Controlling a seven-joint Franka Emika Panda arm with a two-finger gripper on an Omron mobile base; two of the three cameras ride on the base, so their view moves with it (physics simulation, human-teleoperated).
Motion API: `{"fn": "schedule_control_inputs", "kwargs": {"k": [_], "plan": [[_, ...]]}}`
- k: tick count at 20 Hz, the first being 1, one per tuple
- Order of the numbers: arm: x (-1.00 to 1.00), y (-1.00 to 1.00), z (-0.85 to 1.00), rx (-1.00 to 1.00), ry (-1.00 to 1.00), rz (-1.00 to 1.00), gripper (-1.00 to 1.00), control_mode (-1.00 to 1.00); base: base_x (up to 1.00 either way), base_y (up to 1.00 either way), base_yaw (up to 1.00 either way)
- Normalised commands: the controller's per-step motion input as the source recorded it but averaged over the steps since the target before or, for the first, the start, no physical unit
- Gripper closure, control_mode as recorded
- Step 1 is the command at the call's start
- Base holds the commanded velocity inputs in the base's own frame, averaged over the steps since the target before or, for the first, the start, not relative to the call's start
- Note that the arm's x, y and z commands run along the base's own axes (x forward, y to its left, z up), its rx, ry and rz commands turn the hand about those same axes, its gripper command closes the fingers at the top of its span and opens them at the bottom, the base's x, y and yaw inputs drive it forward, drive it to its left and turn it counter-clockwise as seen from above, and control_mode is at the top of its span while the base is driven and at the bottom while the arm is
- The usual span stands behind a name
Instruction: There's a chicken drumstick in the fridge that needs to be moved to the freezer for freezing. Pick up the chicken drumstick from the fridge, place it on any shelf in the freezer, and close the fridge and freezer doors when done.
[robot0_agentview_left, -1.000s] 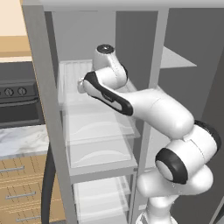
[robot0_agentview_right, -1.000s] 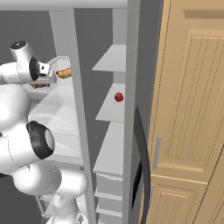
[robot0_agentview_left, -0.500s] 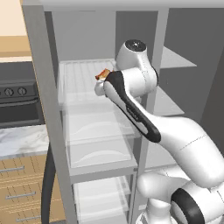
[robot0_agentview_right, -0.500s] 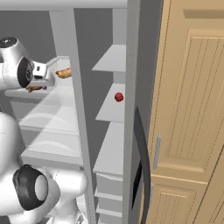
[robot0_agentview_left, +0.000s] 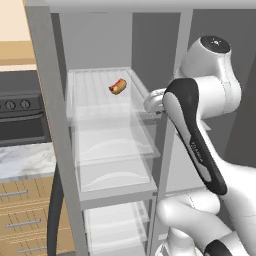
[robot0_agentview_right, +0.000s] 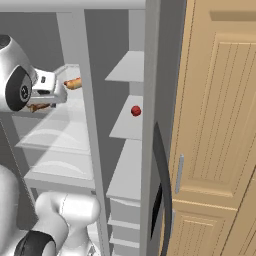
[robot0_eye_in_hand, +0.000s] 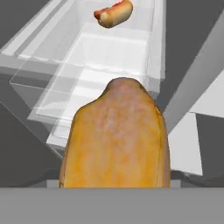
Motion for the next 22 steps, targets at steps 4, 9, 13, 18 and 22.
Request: {"fn": "schedule_control_inputs", "kwargs": {"k": [4,9,13,18,22], "plan": [[-0.67,-0.89,0.19,-0.04,0.00,-0.09,1.00,-1.00,0.00,0.00,0.00],[-0.11,-0.84,0.21,0.00,-0.02,-0.17,1.00,-1.00,0.00,0.00,0.00],[0.00,-0.68,0.28,0.00,-0.05,-0.16,1.00,-1.00,0.00,0.00,0.00],[0.00,-0.55,0.24,0.00,-0.10,-0.07,1.00,-1.00,0.00,0.00,0.00],[0.21,-0.07,0.10,0.07,-0.34,0.07,1.00,-1.00,0.00,0.00,0.00]]}}
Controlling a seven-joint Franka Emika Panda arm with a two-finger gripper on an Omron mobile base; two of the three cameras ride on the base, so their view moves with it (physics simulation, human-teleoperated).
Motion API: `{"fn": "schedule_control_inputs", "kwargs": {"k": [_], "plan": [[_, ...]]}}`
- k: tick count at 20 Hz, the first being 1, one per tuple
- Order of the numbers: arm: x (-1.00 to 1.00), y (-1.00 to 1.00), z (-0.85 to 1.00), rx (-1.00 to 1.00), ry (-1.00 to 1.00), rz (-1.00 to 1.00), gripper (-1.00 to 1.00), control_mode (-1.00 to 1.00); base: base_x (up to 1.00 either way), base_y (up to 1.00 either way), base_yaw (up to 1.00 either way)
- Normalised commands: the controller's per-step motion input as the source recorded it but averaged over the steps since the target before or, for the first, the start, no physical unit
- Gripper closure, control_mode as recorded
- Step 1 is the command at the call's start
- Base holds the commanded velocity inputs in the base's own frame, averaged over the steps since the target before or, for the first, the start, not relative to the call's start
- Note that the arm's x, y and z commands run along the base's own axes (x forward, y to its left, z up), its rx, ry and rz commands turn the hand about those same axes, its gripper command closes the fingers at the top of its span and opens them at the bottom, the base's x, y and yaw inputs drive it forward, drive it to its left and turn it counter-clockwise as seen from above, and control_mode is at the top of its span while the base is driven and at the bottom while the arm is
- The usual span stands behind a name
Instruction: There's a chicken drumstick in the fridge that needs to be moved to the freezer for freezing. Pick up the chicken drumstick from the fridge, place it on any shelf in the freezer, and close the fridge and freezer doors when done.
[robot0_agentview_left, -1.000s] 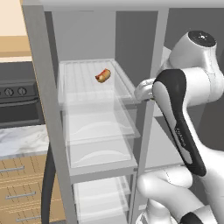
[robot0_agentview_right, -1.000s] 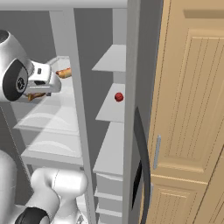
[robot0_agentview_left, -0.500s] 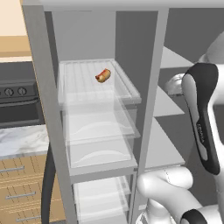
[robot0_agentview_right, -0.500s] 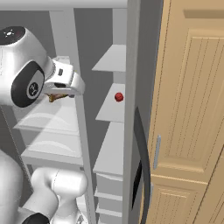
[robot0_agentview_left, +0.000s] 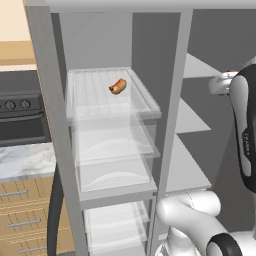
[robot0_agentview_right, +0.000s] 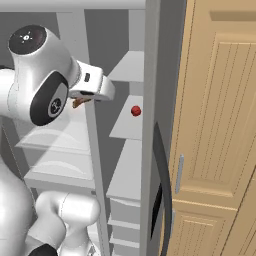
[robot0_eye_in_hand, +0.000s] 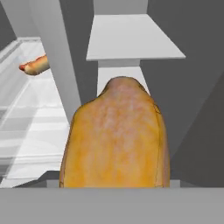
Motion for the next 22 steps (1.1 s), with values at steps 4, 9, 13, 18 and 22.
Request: {"fn": "schedule_control_inputs", "kwargs": {"k": [4,9,13,18,22], "plan": [[0.43,0.00,0.05,0.08,-0.25,0.12,1.00,-1.00,0.00,0.00,0.00],[0.60,0.00,0.10,0.01,-0.03,0.03,1.00,-1.00,0.00,0.00,0.00],[0.63,-0.02,0.14,0.00,0.04,0.02,1.00,-1.00,0.00,0.00,0.00],[0.70,-0.13,0.02,0.00,0.01,0.05,1.00,-1.00,0.00,0.00,0.00],[0.71,-0.18,0.00,0.00,0.00,0.05,1.00,-1.00,0.00,0.00,0.00]]}}
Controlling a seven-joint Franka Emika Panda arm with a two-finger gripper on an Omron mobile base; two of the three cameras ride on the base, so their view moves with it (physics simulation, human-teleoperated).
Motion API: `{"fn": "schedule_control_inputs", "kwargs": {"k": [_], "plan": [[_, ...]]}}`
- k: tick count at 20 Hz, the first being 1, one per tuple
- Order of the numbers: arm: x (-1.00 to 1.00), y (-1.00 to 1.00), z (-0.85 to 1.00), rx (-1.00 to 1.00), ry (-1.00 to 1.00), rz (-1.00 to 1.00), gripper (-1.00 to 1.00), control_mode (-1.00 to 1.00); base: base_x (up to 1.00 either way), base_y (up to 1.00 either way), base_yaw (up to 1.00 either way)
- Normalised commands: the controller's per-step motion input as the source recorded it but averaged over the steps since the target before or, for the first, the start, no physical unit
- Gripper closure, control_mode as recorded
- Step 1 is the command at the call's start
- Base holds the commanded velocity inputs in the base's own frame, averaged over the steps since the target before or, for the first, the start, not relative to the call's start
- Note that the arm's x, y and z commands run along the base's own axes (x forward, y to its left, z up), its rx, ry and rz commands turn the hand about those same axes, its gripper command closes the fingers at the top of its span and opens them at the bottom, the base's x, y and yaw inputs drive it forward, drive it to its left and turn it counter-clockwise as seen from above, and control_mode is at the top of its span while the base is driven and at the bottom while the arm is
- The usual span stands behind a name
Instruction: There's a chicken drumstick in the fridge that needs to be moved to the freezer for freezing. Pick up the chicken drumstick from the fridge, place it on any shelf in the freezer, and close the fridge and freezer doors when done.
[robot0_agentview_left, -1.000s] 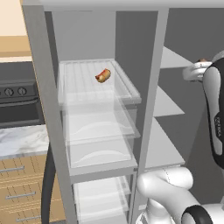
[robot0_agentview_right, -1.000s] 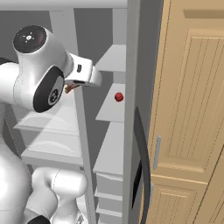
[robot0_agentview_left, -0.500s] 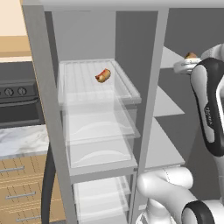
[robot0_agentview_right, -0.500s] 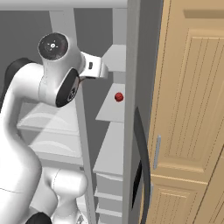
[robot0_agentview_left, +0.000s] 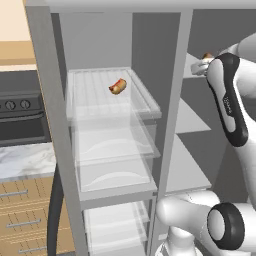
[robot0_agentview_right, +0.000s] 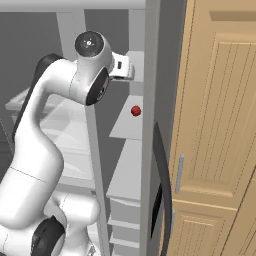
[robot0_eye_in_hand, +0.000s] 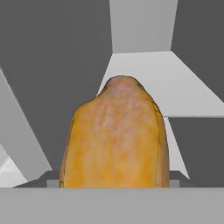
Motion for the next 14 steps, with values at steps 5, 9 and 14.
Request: {"fn": "schedule_control_inputs", "kwargs": {"k": [5,9,14], "plan": [[0.70,-0.13,0.00,0.00,0.00,0.03,1.00,-1.00,0.00,0.00,0.00],[0.40,-0.42,0.00,0.00,0.00,0.00,1.00,-1.00,0.00,0.00,0.00],[0.35,-0.18,-0.10,0.00,0.00,0.00,1.00,-1.00,0.00,0.00,0.00]]}}
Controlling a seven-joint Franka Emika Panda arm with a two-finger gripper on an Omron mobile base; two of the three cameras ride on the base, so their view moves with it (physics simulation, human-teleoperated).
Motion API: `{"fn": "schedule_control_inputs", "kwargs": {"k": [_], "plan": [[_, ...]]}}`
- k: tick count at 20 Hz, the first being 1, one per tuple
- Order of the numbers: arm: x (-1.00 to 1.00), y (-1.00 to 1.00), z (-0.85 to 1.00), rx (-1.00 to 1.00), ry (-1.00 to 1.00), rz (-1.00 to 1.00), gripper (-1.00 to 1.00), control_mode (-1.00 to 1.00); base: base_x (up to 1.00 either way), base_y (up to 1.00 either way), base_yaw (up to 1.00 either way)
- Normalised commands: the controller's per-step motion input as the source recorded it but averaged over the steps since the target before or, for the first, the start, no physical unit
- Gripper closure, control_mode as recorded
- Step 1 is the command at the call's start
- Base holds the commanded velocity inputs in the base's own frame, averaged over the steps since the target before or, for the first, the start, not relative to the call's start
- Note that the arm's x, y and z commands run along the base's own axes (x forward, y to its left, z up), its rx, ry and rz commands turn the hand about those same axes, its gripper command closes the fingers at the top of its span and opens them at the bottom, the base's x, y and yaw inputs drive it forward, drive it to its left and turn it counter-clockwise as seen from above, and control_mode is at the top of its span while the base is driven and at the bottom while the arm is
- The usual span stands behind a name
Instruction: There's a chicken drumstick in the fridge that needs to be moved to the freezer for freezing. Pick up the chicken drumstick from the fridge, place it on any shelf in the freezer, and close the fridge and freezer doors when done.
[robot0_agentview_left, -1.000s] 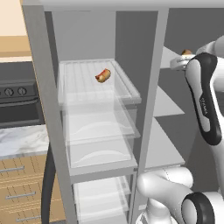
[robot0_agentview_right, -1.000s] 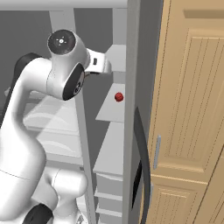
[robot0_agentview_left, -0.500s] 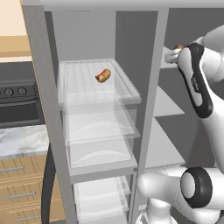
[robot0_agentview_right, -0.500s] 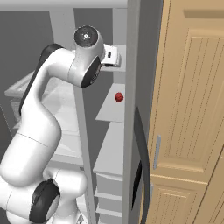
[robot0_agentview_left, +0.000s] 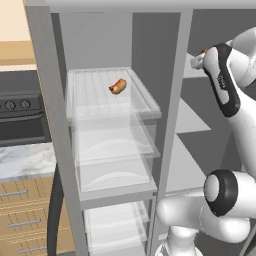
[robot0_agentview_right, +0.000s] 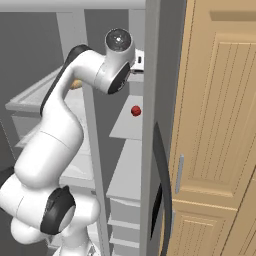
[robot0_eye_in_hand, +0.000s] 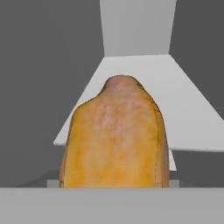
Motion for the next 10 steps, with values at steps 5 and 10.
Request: {"fn": "schedule_control_inputs", "kwargs": {"k": [5,10], "plan": [[0.46,-0.06,-0.18,0.00,0.00,0.00,1.00,-1.00,0.00,0.00,0.00],[0.53,-0.15,-0.20,0.00,0.00,0.00,1.00,-1.00,0.00,0.00,0.00]]}}
